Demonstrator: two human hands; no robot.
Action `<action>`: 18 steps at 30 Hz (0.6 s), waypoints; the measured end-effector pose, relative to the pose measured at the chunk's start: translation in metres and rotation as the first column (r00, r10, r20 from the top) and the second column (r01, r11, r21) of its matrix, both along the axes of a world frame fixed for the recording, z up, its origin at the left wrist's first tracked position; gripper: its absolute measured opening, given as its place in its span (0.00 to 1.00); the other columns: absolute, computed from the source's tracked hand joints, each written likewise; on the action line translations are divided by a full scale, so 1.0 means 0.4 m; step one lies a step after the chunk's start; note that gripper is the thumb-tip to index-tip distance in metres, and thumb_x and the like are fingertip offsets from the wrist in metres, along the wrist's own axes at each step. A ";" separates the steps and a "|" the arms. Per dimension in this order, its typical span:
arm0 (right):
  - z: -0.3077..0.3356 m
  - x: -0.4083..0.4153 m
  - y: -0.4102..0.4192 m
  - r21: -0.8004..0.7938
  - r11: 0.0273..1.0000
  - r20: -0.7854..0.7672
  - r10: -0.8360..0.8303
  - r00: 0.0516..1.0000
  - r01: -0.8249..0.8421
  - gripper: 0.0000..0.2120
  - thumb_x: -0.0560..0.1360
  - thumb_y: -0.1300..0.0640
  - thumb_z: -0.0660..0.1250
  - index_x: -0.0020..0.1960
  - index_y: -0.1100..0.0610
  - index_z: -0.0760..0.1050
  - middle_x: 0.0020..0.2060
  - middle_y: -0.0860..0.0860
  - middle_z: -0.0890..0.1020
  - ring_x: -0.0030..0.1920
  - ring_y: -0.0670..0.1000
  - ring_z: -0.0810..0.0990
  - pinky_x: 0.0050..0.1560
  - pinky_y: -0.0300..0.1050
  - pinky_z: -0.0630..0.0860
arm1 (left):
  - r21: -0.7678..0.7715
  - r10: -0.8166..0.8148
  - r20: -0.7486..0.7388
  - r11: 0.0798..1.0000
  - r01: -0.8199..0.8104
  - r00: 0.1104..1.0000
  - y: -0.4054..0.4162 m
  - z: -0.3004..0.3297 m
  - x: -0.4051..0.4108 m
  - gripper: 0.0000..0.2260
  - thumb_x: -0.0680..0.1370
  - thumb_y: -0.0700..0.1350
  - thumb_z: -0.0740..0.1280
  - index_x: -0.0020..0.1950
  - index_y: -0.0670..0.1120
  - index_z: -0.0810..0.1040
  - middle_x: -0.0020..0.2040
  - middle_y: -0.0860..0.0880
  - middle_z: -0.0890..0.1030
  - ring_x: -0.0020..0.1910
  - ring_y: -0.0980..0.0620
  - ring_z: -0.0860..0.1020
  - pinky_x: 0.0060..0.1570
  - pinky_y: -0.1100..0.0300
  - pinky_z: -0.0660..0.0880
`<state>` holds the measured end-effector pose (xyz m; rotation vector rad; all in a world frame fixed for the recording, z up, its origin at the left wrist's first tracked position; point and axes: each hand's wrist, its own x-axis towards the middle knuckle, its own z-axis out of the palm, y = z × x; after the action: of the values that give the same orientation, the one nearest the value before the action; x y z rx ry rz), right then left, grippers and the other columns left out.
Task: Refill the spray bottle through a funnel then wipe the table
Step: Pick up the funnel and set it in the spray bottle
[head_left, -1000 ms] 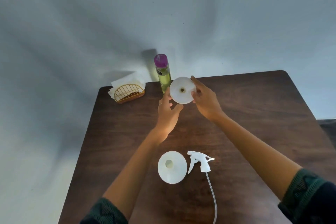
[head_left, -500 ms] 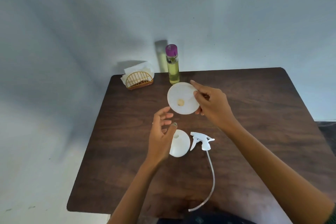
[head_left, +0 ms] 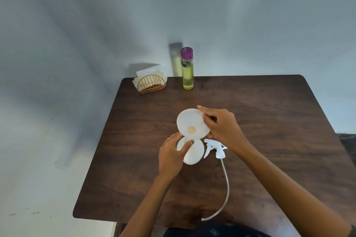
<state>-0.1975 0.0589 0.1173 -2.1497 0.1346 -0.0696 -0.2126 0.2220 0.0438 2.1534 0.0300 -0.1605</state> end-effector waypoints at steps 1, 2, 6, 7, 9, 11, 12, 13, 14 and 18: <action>-0.005 0.001 0.001 -0.010 1.000 -0.004 0.002 1.000 -0.002 0.16 0.79 0.60 0.61 0.66 0.56 0.73 0.52 0.52 0.83 0.34 0.46 0.78 0.30 0.30 0.74 | -0.002 0.003 0.000 1.000 -0.003 1.000 0.001 -0.002 0.001 0.18 0.75 0.53 0.71 0.63 0.49 0.78 0.62 0.52 0.80 0.59 0.53 0.77 0.60 0.57 0.74; -0.010 0.002 0.002 -0.017 1.000 -0.009 0.003 1.000 -0.003 0.16 0.79 0.60 0.61 0.66 0.56 0.73 0.51 0.52 0.84 0.33 0.46 0.77 0.31 0.31 0.75 | -0.006 0.001 0.002 1.000 -0.001 1.000 0.001 -0.005 0.003 0.18 0.75 0.53 0.71 0.62 0.49 0.79 0.62 0.52 0.80 0.58 0.53 0.77 0.58 0.59 0.73; -0.023 0.004 0.004 -0.027 1.000 -0.036 0.016 0.999 -0.017 0.16 0.79 0.61 0.61 0.66 0.57 0.73 0.53 0.53 0.83 0.31 0.45 0.77 0.30 0.31 0.74 | -0.016 -0.003 0.011 1.000 0.003 1.000 0.004 -0.015 0.009 0.16 0.74 0.51 0.72 0.60 0.48 0.80 0.60 0.51 0.82 0.56 0.53 0.78 0.55 0.60 0.74; -0.026 0.005 0.005 -0.027 0.999 -0.042 0.020 0.999 -0.021 0.16 0.79 0.61 0.61 0.66 0.57 0.73 0.54 0.53 0.83 0.31 0.44 0.76 0.29 0.30 0.74 | -0.021 0.000 0.014 1.000 0.000 1.000 0.005 -0.017 0.010 0.16 0.74 0.50 0.73 0.60 0.47 0.80 0.59 0.51 0.82 0.55 0.54 0.78 0.54 0.60 0.74; -0.032 0.007 0.006 -0.039 0.999 -0.050 0.028 0.998 -0.030 0.16 0.79 0.61 0.61 0.66 0.57 0.74 0.55 0.53 0.82 0.31 0.44 0.76 0.28 0.27 0.73 | -0.034 0.010 0.017 0.999 -0.010 1.000 0.004 -0.020 0.010 0.16 0.74 0.49 0.73 0.60 0.46 0.81 0.58 0.50 0.82 0.53 0.55 0.78 0.53 0.60 0.74; -0.038 0.009 0.008 -0.050 0.998 -0.059 0.030 0.998 -0.033 0.16 0.78 0.61 0.61 0.66 0.57 0.74 0.56 0.53 0.82 0.32 0.44 0.76 0.28 0.26 0.72 | -0.044 0.020 0.009 0.999 -0.020 1.000 0.003 -0.024 0.009 0.16 0.74 0.49 0.73 0.60 0.46 0.81 0.58 0.50 0.82 0.54 0.53 0.79 0.53 0.60 0.75; -0.041 0.010 0.009 -0.052 0.998 -0.065 0.029 0.997 -0.033 0.16 0.78 0.61 0.61 0.66 0.57 0.73 0.57 0.53 0.82 0.32 0.44 0.76 0.27 0.25 0.72 | -0.048 0.025 0.001 0.999 -0.025 1.000 0.001 -0.025 0.009 0.16 0.74 0.49 0.73 0.60 0.46 0.81 0.58 0.50 0.82 0.54 0.53 0.79 0.53 0.61 0.74; -0.044 0.010 0.009 -0.054 0.998 -0.069 0.029 0.997 -0.033 0.16 0.78 0.61 0.62 0.66 0.57 0.73 0.57 0.53 0.82 0.32 0.44 0.76 0.27 0.25 0.71 | -0.050 0.028 -0.005 0.998 -0.028 1.000 0.001 -0.026 0.009 0.16 0.74 0.49 0.73 0.60 0.46 0.81 0.58 0.50 0.82 0.54 0.52 0.79 0.53 0.61 0.74; -0.046 0.011 0.010 -0.058 0.998 -0.075 0.028 0.997 -0.033 0.16 0.78 0.60 0.62 0.66 0.57 0.73 0.58 0.53 0.81 0.32 0.44 0.76 0.27 0.25 0.71 | -0.053 0.030 -0.010 0.998 -0.030 1.000 0.001 -0.027 0.009 0.16 0.74 0.49 0.73 0.60 0.46 0.80 0.58 0.49 0.82 0.54 0.51 0.79 0.53 0.61 0.75; -0.056 0.014 0.010 -0.088 0.995 -0.099 0.029 0.995 -0.038 0.16 0.79 0.60 0.61 0.66 0.57 0.73 0.59 0.53 0.80 0.32 0.41 0.74 0.28 0.23 0.69 | -0.065 0.035 -0.015 0.997 -0.036 0.999 0.000 -0.029 0.008 0.17 0.74 0.48 0.73 0.61 0.46 0.80 0.59 0.48 0.82 0.56 0.49 0.80 0.57 0.56 0.76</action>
<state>-0.1920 0.0631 0.0950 -2.2448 0.1547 0.0493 -0.2092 0.2222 0.0322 2.0851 0.0696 -0.1540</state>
